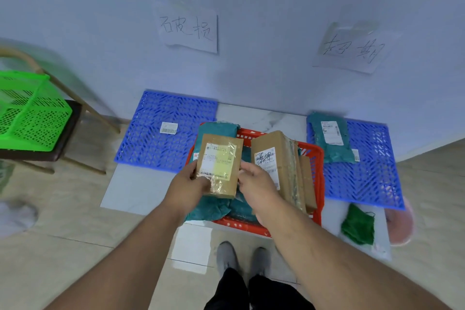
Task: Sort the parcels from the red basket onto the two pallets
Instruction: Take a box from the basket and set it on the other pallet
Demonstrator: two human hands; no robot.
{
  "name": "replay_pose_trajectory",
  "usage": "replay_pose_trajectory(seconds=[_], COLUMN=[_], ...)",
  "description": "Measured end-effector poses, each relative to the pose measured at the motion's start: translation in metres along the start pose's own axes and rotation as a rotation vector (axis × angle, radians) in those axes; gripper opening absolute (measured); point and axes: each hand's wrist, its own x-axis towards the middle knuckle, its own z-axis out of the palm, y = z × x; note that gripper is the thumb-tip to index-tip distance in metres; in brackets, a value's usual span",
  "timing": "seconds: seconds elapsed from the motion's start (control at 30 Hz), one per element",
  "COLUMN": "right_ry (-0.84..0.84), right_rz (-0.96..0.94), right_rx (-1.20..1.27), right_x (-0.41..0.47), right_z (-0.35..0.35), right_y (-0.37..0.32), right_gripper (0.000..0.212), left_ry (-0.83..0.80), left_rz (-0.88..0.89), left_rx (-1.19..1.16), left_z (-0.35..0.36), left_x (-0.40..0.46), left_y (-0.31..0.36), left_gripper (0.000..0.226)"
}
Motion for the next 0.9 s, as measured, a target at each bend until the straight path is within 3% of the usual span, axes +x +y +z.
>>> replay_pose_trajectory(seconds=[0.13,0.53,0.9], right_ry=[-0.017,-0.117,-0.046], right_rz=[-0.102,-0.261,-0.343], right_rx=[0.06,0.132,0.059], right_x=[-0.013,-0.028,-0.002], right_z=[-0.009,-0.019,0.067], right_y=[-0.016,-0.048,-0.075], right_gripper=[0.039,0.041,0.043], left_ry=[0.002,0.079,0.076], left_rz=[0.078,0.253,0.324], left_rx=[-0.107,-0.156,-0.169], left_z=[-0.001,0.0,-0.081], left_x=[-0.02,-0.052,0.01], left_y=[0.021,0.052,0.04], left_gripper=[0.053,0.059,0.065])
